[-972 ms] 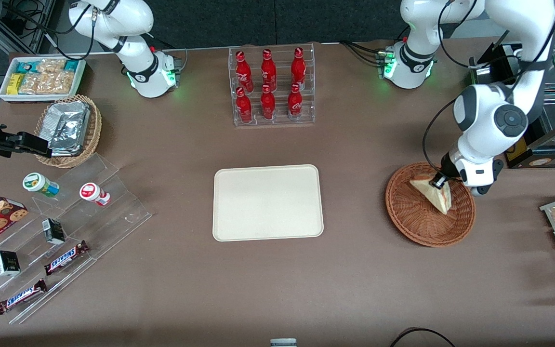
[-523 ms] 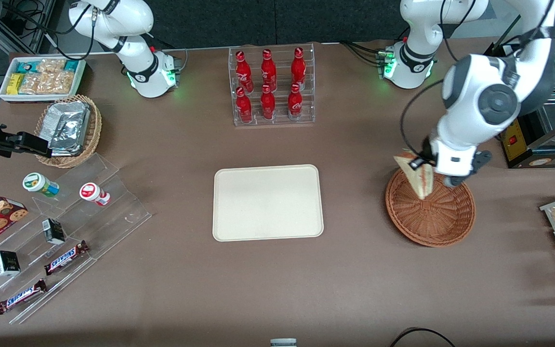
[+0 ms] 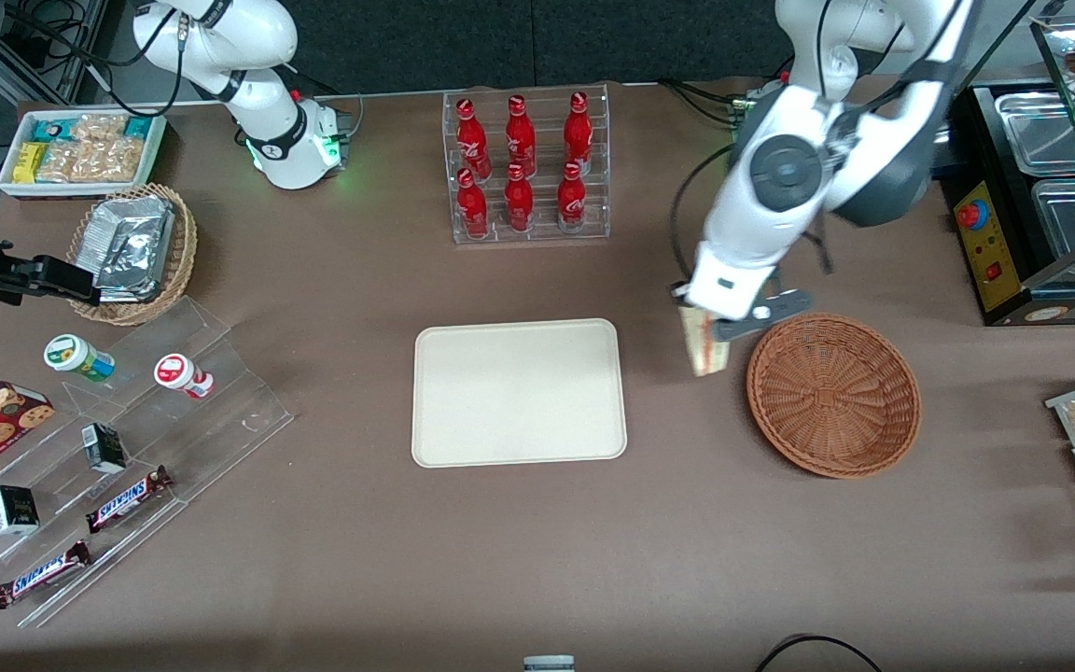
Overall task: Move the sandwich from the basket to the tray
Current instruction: 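Lift the sandwich and carry it with the left gripper toward the cream tray, then lower the sandwich onto the tray center and open the left gripper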
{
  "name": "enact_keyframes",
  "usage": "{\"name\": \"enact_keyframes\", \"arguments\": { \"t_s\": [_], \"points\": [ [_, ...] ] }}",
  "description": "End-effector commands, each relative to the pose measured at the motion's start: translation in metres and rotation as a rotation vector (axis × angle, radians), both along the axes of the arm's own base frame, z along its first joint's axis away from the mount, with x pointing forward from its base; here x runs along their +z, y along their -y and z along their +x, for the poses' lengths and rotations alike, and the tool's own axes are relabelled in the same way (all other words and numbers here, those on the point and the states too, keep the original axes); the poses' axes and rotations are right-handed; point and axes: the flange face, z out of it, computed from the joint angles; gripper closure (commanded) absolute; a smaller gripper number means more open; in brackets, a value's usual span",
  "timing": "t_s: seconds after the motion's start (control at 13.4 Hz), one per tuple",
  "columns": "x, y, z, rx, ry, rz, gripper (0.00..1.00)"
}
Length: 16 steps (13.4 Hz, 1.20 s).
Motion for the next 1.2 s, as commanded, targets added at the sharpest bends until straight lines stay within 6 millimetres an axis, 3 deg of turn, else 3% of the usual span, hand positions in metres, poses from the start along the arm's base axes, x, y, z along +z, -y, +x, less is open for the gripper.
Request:
{"name": "enact_keyframes", "arguments": {
  "t_s": [0.0,0.07,0.22,0.52,0.75,1.12],
  "points": [
    [-0.025,0.064,0.019,-0.041,-0.011,-0.001,1.0],
    [-0.036,0.076,0.024,-0.045,-0.018,-0.008,1.0],
    [-0.056,0.131,0.011,-0.102,-0.012,0.0,1.0],
    [-0.12,0.181,0.0,-0.149,0.056,0.04,1.0],
    [-0.147,0.206,-0.012,-0.12,0.085,0.015,1.0],
    [-0.155,0.218,0.002,-0.12,0.115,-0.003,1.0]
  ]
}}
